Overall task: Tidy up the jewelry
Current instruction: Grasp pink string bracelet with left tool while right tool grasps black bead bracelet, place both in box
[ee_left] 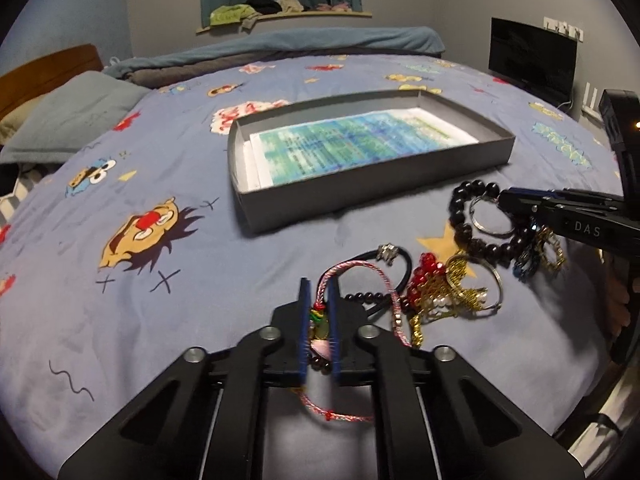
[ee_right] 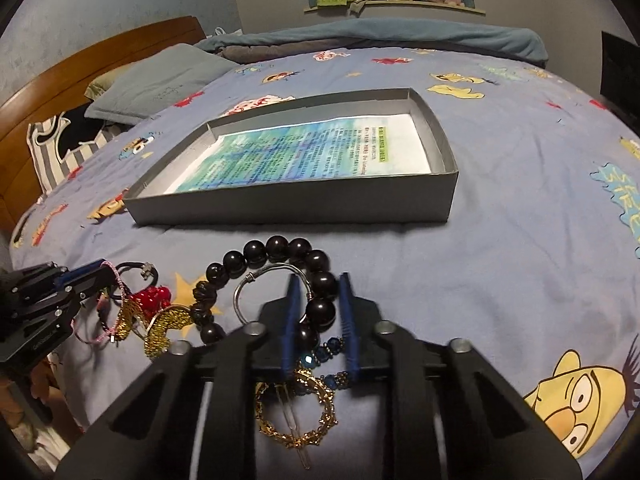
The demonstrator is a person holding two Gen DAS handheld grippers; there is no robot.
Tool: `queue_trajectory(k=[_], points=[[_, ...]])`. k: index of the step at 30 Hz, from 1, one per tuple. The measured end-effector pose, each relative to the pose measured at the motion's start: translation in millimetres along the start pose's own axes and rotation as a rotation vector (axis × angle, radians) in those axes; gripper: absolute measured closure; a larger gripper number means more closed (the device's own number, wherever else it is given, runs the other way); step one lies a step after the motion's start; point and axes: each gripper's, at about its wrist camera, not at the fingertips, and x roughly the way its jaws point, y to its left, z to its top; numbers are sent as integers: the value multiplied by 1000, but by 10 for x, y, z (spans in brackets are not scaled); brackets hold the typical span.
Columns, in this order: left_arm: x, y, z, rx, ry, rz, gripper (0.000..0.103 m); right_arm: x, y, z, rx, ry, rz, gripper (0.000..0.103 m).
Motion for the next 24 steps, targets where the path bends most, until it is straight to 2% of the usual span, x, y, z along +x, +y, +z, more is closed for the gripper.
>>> queue_trajectory(k=[6, 13, 19, 24], points=[[-170, -56, 68, 28, -83, 24, 97, -112, 37, 12, -11, -38, 15, 89], [-375, -93, 296, 47, -166, 36, 97, -413, 274, 138, -151, -165, -25, 89], [-475, -61, 623, 39, -208, 15, 97, -580, 290, 364, -195, -202, -25, 89], [-398, 45, 924, 10, -204, -8, 97, -694, 211, 639, -171, -221, -8, 89]])
